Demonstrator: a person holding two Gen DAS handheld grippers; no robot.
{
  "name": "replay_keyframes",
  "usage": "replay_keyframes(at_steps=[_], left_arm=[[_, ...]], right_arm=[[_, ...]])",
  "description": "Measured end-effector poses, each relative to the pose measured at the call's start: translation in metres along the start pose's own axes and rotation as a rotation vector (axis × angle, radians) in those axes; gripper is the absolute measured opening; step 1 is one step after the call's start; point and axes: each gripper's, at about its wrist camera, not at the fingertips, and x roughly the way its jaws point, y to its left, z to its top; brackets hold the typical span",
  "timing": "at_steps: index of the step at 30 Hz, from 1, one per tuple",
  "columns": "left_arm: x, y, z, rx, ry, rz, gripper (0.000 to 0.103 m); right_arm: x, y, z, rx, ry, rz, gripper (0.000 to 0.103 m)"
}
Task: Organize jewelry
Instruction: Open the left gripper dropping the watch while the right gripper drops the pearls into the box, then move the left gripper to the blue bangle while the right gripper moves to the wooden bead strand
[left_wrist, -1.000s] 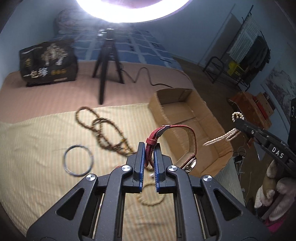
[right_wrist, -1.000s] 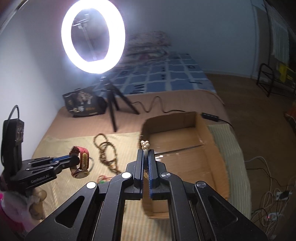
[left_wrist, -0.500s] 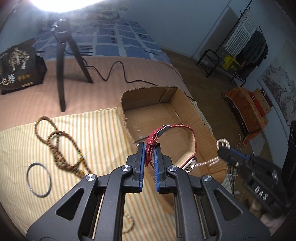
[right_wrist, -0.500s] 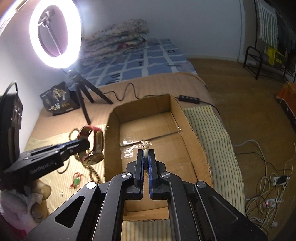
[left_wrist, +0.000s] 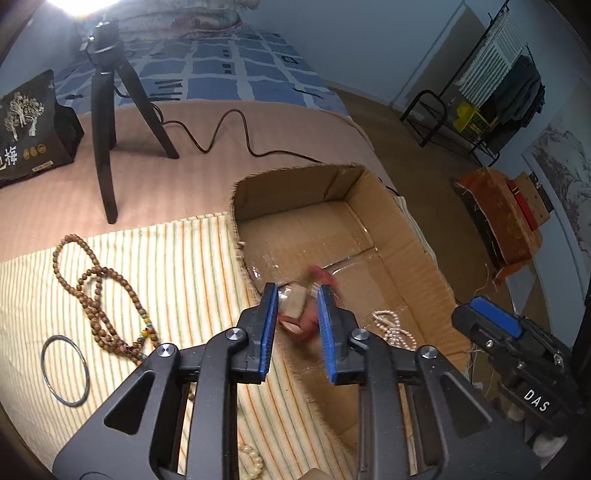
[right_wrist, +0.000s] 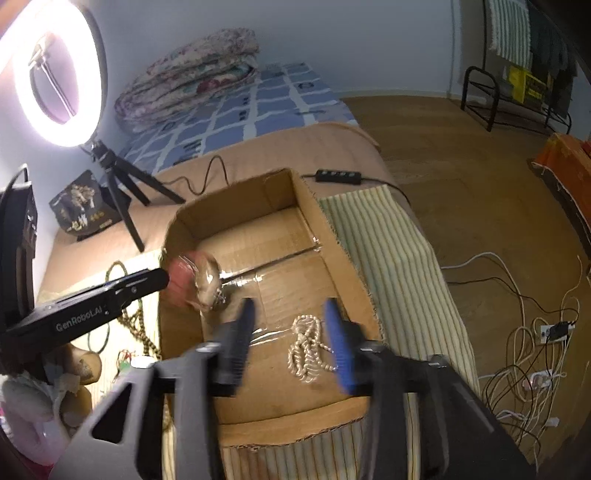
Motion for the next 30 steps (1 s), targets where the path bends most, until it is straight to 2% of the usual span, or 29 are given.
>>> replay_keyframes(at_steps=[10,15,20,30], left_arm=[[-0.041,0.019,-0.005,0.022,-0.066,0.045,0.021],[-0.066,0.041,-0.012,0.016,-0.094,0.068,0.021],[-0.097,0.071,-0.023,0.028,-0.11,0.08,0.021],[-0.141,0.137,-0.052,-0.017,-0.11,0.174,0.021]], right_arm=[[-0.006,0.012,0.003,-0.028,-0.025,-0.01,0.044],[-0.014,0.022,0.001,-0.053,-0.071,0.016,0.055],[-0.016,0.039,-0.004,-0.112,-0.073,0.043,0.058],[-0.021,0.077,-0.017,-0.214,-0.075,0.053,0.058]])
